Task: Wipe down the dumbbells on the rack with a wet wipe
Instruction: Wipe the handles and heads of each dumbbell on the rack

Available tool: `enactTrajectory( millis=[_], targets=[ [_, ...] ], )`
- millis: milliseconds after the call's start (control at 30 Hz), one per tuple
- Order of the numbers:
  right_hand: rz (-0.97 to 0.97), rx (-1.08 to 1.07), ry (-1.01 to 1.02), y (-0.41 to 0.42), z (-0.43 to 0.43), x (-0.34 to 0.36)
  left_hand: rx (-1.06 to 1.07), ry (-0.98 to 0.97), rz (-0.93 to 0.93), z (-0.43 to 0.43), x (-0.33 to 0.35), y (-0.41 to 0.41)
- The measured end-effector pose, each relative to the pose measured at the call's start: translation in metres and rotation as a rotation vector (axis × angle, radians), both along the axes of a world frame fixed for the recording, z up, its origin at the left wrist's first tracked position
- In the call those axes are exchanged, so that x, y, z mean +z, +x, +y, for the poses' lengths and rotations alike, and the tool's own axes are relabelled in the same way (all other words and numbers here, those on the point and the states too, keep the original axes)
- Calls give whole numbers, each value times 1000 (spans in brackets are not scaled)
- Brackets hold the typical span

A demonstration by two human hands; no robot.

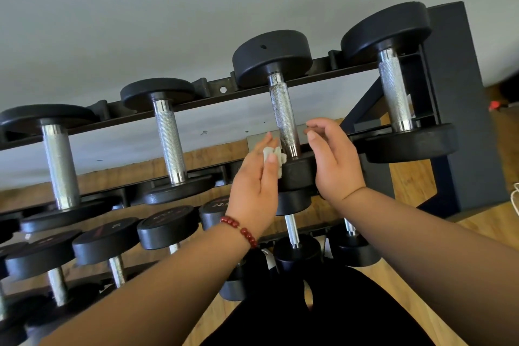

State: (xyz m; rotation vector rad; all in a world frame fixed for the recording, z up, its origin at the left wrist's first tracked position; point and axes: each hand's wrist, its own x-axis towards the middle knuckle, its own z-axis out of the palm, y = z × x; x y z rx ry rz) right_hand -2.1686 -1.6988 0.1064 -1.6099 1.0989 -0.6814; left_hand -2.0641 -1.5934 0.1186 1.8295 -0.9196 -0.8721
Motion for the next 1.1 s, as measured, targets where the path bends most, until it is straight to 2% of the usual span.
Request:
enactTrajectory(
  millis=[100, 267, 333, 433, 500, 600, 700, 767, 900, 933, 1100],
  targets=[
    [14, 38, 6, -6, -1, -3, 25, -13, -131, 4, -1, -12],
    [-22, 127, 105, -20, -3, -11, 219, 3, -135, -17, -6, -22],
    [-40, 154, 128, -22, -6, -11, 164, -16, -212, -13, -6, -34],
    [-57, 226, 164, -26, -11, -10, 2, -64, -427, -2, -7, -35],
    [-48, 259, 140, -28, -13, -11, 44, -4, -384, -6, -7, -28],
    [-42, 264, 113, -27, -15, -14, 282, 72, -178, -16, 0, -39],
    [-52, 264, 117, -27, -16, -17, 240, 73, -278, -11, 4, -62],
    [-42, 280, 107, -28, -17, -18, 205, 85, -281, -7, 0, -59],
    [-30, 298, 91, -27, -19, -19, 465, 121, -110, -23, 1, -45],
    [-35, 298, 93, -27, -19, -19, 467, 104, -115, -24, 3, -51],
    [-35, 295, 78, -29, -21, -22, 227, 29, -371, -9, -3, -71]
  ],
)
